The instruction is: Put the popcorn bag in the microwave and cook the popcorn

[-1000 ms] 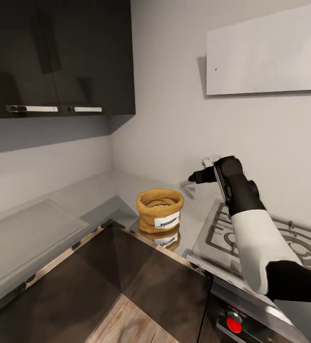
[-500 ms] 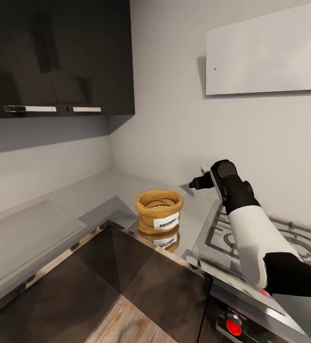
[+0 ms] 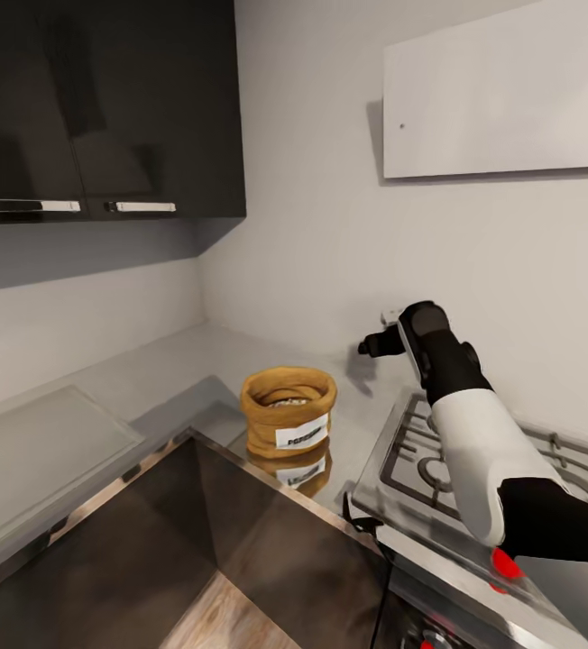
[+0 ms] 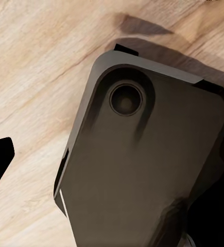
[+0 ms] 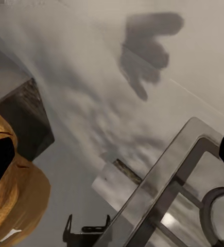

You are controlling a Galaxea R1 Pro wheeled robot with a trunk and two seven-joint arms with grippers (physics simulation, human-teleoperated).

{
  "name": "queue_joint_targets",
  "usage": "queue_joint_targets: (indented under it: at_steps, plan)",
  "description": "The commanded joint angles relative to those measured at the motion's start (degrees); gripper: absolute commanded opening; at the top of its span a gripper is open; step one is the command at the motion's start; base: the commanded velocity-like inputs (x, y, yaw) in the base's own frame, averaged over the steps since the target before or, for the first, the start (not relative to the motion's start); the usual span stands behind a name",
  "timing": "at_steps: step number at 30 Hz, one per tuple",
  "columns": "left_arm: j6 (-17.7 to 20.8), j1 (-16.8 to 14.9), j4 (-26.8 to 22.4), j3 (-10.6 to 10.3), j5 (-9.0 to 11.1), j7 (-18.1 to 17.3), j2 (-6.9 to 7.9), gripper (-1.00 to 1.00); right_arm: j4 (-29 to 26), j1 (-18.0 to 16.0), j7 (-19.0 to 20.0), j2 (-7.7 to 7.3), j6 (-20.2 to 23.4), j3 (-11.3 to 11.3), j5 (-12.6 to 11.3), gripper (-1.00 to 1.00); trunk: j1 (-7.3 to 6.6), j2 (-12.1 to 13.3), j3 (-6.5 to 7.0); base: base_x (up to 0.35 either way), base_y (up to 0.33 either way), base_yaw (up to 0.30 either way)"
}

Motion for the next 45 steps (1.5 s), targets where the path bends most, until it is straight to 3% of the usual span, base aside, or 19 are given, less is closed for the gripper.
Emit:
queue_joint_targets:
  at_steps: [1, 20, 27, 35, 41, 45]
  plan:
    - [-0.10, -0.01, -0.03, 0.04, 0.20, 0.02, 0.00, 1.00, -0.69, -0.03, 0.52, 0.05, 0.17, -0.18, 0.57, 1.00, 0.01, -0.04, -0.07, 0.003, -0.002, 0.198]
    - [-0.10, 0.00, -0.03, 0.04, 0.17, -0.01, -0.08, 1.00, -1.40, 0.02, 0.40, -0.02, 0.17, -0.15, 0.59, 1.00, 0.01, -0.04, -0.07, 0.000, 0.000, 0.238]
    - [-0.10, -0.02, -0.03, 0.04, 0.19, 0.02, -0.06, 1.00, -0.29, 0.10, 0.37, 2.72, 0.17, -0.16, 0.51, 1.00, 0.01, -0.04, -0.07, 0.000, 0.000, 0.007]
    - [-0.10, -0.01, 0.00, 0.04, 0.18, 0.05, -0.08, 1.00, 0.78, 0.11, 0.17, 2.66, 0.17, -0.10, 0.80, 1.00, 0.01, -0.04, -0.07, 0.000, 0.000, 0.000]
    - [-0.10, -0.01, 0.06, 0.04, 0.24, 0.06, -0.08, 1.00, 4.74, 0.11, -6.49, 2.81, 0.17, -0.13, 0.76, 1.00, 0.01, -0.04, -0.07, 0.000, 0.000, 0.000]
    - [-0.10, 0.00, 0.01, 0.04, 0.25, 0.06, -0.07, 1.00, 6.12, 0.11, -7.33, 2.77, 0.17, -0.16, 0.42, 1.00, 0.01, -0.04, -0.07, 0.000, 0.000, 0.000]
